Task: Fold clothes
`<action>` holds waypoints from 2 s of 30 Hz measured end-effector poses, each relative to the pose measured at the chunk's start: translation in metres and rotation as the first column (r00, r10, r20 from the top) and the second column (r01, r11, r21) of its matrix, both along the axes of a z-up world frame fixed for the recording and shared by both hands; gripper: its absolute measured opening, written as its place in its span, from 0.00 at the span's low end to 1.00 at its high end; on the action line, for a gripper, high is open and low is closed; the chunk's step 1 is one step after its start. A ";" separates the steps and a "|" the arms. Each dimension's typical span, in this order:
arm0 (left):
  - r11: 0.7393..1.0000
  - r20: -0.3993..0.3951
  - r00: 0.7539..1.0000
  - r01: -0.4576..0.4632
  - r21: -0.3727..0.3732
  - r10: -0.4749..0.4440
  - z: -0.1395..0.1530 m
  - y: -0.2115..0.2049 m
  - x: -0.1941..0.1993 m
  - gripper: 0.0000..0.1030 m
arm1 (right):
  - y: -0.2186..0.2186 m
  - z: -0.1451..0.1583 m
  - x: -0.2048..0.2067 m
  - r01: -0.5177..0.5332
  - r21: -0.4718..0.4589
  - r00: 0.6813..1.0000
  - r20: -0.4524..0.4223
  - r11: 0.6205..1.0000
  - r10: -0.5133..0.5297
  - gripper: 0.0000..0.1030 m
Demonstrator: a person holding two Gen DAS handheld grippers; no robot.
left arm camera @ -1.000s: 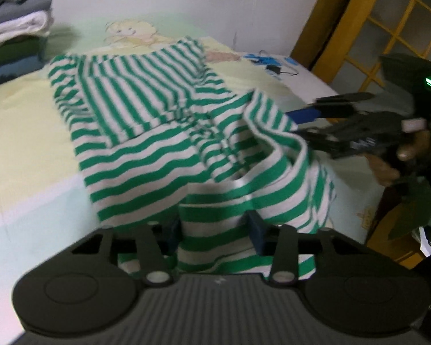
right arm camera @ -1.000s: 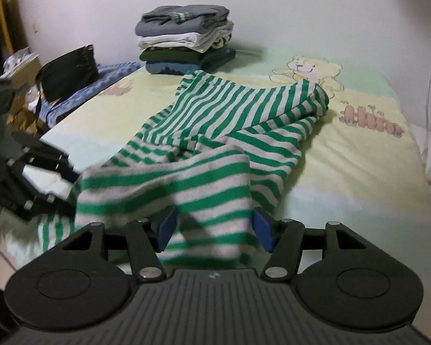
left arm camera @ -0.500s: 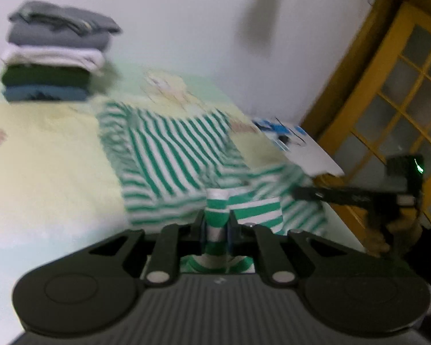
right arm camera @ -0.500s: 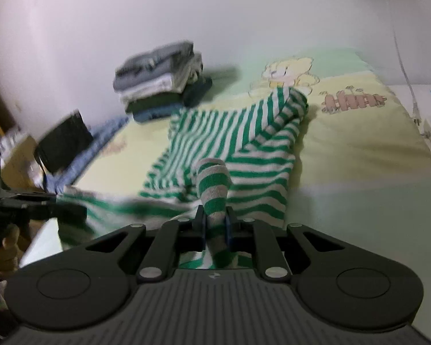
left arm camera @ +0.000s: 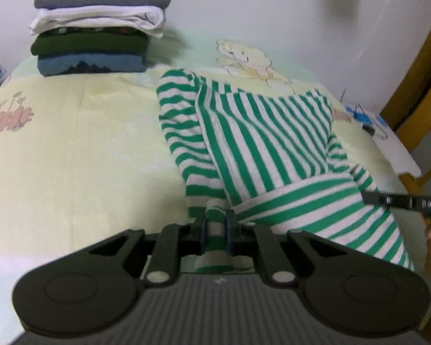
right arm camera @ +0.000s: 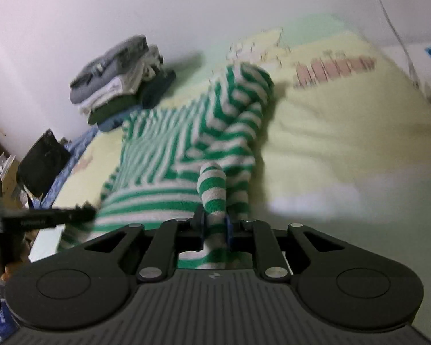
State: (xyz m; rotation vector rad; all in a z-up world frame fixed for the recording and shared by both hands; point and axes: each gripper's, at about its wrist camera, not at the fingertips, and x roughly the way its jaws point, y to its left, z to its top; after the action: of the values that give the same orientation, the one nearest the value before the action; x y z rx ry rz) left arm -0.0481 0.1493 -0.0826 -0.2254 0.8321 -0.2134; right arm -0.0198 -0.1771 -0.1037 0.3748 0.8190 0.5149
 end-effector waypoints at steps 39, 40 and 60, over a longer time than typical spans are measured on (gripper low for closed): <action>0.996 -0.047 0.995 0.086 -0.005 -0.086 0.003 -0.003 -0.115 0.68 | 0.217 0.027 0.013 -0.637 -0.308 0.718 0.094 0.706 0.689 0.12; 0.994 -0.041 0.994 0.105 0.003 -0.105 0.004 -0.005 -0.114 0.68 | 0.210 0.033 0.012 -0.621 -0.289 0.732 0.119 0.728 0.671 0.12; 0.958 -0.063 0.957 0.277 -0.079 -0.282 -0.007 -0.003 -0.095 0.28 | 0.175 0.028 0.030 -0.281 -0.180 0.934 0.176 0.943 0.312 0.35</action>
State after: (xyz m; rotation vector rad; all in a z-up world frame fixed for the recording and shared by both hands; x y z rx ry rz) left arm -0.1435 0.1460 -0.0894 -0.1809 0.9297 -0.5031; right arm 0.0099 -0.0017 -0.0752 0.0533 0.7145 0.7556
